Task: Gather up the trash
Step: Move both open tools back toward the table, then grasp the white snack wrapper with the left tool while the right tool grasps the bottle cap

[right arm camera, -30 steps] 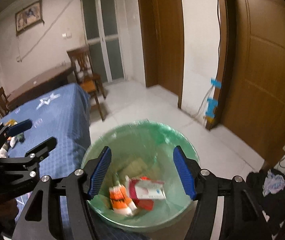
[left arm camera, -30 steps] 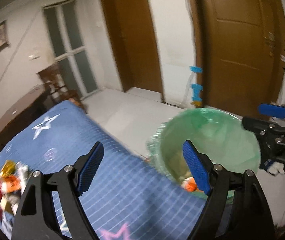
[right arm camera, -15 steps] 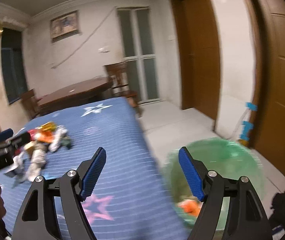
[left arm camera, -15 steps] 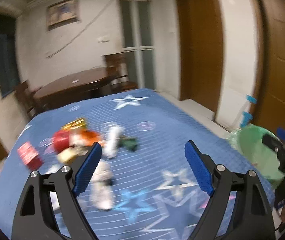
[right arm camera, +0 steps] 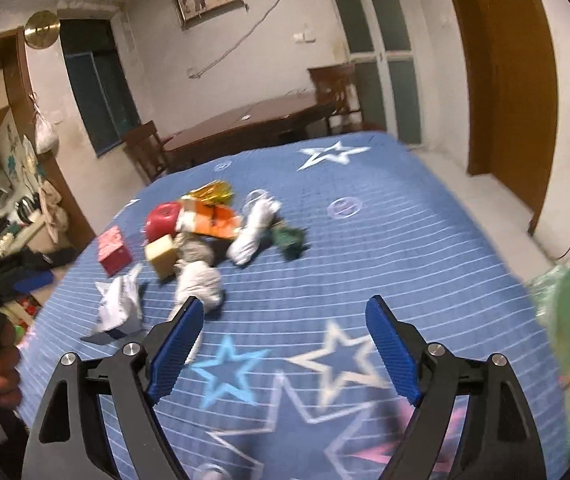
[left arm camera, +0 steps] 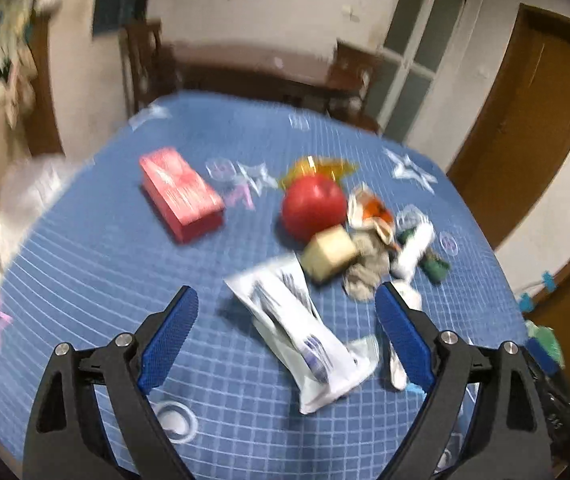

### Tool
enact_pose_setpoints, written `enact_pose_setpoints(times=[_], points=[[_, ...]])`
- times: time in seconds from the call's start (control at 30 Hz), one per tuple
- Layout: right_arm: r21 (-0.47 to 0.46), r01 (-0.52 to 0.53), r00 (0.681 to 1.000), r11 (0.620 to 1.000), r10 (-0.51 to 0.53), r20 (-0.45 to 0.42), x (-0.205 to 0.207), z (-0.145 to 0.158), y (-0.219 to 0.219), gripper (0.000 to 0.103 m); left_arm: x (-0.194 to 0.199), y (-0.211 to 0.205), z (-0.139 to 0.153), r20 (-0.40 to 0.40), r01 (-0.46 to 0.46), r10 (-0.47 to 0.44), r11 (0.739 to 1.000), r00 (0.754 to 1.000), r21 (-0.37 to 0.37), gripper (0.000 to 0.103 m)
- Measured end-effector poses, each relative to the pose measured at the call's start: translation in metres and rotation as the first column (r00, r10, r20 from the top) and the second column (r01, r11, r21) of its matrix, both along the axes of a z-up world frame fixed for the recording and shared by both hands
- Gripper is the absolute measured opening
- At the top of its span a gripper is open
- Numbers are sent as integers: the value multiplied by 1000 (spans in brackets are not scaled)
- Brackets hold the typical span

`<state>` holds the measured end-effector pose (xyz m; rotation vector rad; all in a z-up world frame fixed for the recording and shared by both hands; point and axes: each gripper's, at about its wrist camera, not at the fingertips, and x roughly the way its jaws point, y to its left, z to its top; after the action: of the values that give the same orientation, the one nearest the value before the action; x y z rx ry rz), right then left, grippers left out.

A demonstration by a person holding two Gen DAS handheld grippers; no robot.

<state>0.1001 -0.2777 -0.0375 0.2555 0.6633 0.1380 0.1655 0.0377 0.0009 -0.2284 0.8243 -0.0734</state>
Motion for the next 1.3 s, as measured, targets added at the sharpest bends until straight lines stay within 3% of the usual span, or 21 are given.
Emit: enact_pose_setpoints(times=[0.17,0.3,0.47,0.57,0.67,0.83,0.9,1.03,1.13,1.3], points=[[33,-5,1000,999,6,-27,4,-12,13,83,25,-23,-31,-100,29,-22,997,995,71,87],[54,4,999,999,-2,-48,-5,-22,5,83,32,-30,-54,-161,40,-26,996,987,78,83],[46,-12,999,999,14,-50,-12,-26,5,83,32,-23,-65,-186,31,-26,999,982,23,38],[36,-32,999,999,34,-40,-13,-26,11,83,27,-17,-67,-173,40,-39,999,984,3,29],[10,-57,998,998,57,-29,-16,-23,19,83,19,-12,-62,-137,36,-37,999,990,-9,28],[-65,-144,989,987,145,2,-21,-16,45,82,-14,8,-34,-18,-34,35,998,999,58,28],[-87,-205,978,975,207,10,-23,-11,59,77,-24,18,-23,31,-71,69,994,997,87,28],[-118,-356,934,927,359,2,-19,-8,94,63,-45,38,-12,93,-140,126,978,988,153,28],[-171,-455,889,874,457,-28,-12,-9,123,53,-55,48,-9,104,-164,149,975,983,151,28],[-216,-550,835,806,536,-124,6,-23,157,52,-65,63,-6,115,-182,167,973,979,139,28]])
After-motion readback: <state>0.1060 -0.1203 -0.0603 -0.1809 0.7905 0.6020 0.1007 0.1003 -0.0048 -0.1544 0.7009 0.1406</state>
